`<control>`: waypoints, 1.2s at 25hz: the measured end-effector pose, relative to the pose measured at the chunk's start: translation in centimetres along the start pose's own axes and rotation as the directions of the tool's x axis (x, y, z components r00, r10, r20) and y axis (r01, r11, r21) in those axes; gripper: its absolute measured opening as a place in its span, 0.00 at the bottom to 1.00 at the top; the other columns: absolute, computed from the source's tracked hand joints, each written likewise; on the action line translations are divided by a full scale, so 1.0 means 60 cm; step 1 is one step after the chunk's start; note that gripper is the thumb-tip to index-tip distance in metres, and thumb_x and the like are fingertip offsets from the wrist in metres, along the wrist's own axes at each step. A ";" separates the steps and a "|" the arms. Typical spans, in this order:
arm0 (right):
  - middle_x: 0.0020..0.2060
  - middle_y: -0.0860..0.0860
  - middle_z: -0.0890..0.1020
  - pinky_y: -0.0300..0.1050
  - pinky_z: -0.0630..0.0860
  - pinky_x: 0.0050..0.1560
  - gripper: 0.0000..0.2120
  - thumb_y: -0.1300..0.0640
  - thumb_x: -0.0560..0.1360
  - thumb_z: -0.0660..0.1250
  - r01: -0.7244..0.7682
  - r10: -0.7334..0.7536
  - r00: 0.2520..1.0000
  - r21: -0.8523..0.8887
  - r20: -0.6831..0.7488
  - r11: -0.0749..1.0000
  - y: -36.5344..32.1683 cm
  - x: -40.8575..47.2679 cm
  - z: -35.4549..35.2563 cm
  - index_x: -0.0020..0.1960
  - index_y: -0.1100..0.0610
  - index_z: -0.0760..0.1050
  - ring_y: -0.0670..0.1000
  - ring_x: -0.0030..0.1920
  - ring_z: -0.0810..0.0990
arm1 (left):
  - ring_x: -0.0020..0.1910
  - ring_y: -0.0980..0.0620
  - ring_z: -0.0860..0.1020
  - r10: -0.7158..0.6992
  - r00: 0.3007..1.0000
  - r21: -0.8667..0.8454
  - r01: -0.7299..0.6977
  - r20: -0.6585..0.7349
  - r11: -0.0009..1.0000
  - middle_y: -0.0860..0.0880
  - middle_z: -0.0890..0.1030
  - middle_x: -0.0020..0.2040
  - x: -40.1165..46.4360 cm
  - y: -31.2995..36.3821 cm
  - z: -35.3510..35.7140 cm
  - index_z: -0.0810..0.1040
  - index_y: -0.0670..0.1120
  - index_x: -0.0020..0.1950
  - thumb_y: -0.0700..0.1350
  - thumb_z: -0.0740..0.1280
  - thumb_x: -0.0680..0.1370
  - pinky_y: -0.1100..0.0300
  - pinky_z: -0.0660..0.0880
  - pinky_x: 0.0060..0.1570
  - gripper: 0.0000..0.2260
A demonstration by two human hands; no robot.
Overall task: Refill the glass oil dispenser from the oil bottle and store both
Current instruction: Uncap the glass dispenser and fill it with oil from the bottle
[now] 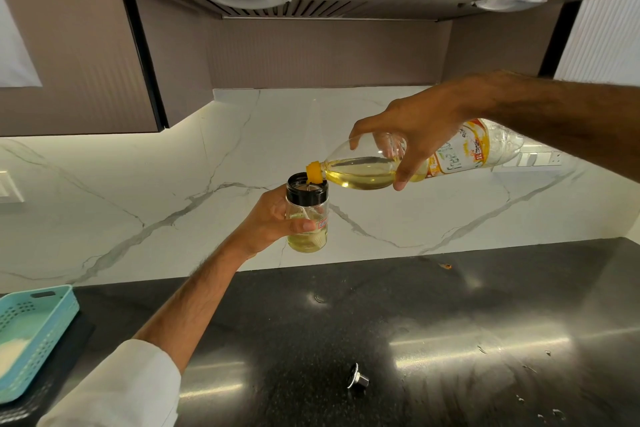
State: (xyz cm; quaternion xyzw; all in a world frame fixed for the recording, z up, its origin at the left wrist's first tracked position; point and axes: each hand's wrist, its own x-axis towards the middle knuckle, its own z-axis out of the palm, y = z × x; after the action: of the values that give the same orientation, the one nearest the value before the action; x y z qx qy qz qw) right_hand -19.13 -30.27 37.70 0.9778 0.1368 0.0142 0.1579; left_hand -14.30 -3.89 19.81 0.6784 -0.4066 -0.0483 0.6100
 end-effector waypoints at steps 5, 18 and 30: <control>0.54 0.47 0.82 0.49 0.82 0.49 0.49 0.25 0.57 0.78 0.111 -0.112 0.992 0.013 0.058 0.994 0.000 -0.004 -0.012 0.73 0.39 0.65 0.53 0.49 0.84 | 0.58 0.54 0.82 -0.001 1.000 0.009 0.001 -0.001 1.000 0.58 0.85 0.55 -0.001 0.005 0.003 0.77 0.52 0.62 0.67 0.79 0.62 0.63 0.79 0.52 0.35; 0.58 0.49 0.83 0.41 0.77 0.46 0.43 0.33 0.67 0.77 0.202 -0.205 0.967 0.036 0.151 0.979 -0.007 -0.017 -0.027 0.75 0.41 0.61 0.50 0.49 0.83 | 0.58 0.55 0.82 0.003 1.000 0.001 -0.003 -0.002 1.000 0.58 0.85 0.55 -0.002 0.008 0.003 0.76 0.50 0.62 0.66 0.79 0.63 0.64 0.78 0.51 0.35; 0.55 0.47 0.83 0.45 0.81 0.50 0.43 0.31 0.67 0.76 0.242 -0.244 0.961 0.032 0.133 0.970 0.006 -0.009 -0.024 0.75 0.40 0.60 0.53 0.50 0.84 | 0.60 0.48 0.82 0.012 1.000 0.006 -0.012 -0.001 1.000 0.54 0.85 0.57 0.002 0.006 0.001 0.77 0.51 0.63 0.66 0.79 0.63 0.57 0.80 0.55 0.34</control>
State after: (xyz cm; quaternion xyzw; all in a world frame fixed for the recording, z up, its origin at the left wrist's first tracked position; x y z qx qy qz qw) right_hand -19.66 -30.29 39.21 0.9535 0.2447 -0.0732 0.1599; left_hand -14.42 -3.98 20.15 0.6776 -0.4104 -0.0430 0.6087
